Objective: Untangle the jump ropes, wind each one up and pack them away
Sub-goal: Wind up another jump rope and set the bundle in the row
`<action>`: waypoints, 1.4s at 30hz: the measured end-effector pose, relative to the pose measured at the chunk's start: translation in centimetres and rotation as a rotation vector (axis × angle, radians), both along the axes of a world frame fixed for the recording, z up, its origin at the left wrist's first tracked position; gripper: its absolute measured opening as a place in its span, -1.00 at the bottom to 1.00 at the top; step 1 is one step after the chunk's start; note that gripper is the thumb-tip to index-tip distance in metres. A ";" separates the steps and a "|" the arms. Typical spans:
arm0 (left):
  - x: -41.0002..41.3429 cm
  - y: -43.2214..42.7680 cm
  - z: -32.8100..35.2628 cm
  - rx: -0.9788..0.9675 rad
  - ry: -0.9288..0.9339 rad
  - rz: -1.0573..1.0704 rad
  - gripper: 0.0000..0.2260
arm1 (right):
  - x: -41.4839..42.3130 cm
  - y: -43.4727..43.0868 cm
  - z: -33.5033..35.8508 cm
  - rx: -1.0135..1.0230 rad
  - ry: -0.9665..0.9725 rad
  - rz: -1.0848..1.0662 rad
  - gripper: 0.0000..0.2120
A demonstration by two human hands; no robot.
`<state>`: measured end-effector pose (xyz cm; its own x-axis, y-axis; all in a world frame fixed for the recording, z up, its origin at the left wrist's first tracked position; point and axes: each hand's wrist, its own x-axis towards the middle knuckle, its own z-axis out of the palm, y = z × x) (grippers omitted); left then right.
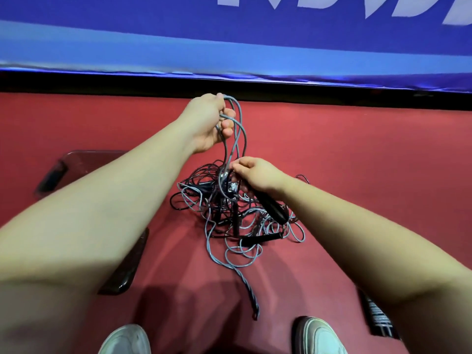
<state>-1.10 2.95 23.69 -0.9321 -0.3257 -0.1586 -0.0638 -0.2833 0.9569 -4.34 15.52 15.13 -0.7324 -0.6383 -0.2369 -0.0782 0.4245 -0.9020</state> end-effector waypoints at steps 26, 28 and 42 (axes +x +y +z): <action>-0.8 0.4 -0.6 -0.110 -0.134 0.063 -0.78 | -1.6 2.7 1.9 -0.256 -0.895 -0.576 -0.82; -0.8 1.2 -0.5 -0.165 -0.138 0.020 -0.78 | -1.9 2.8 2.2 -0.429 -0.890 -0.692 -0.76; -1.6 3.8 4.5 0.168 0.086 -0.015 -0.78 | -2.3 5.7 4.0 -0.237 0.171 -0.198 -0.49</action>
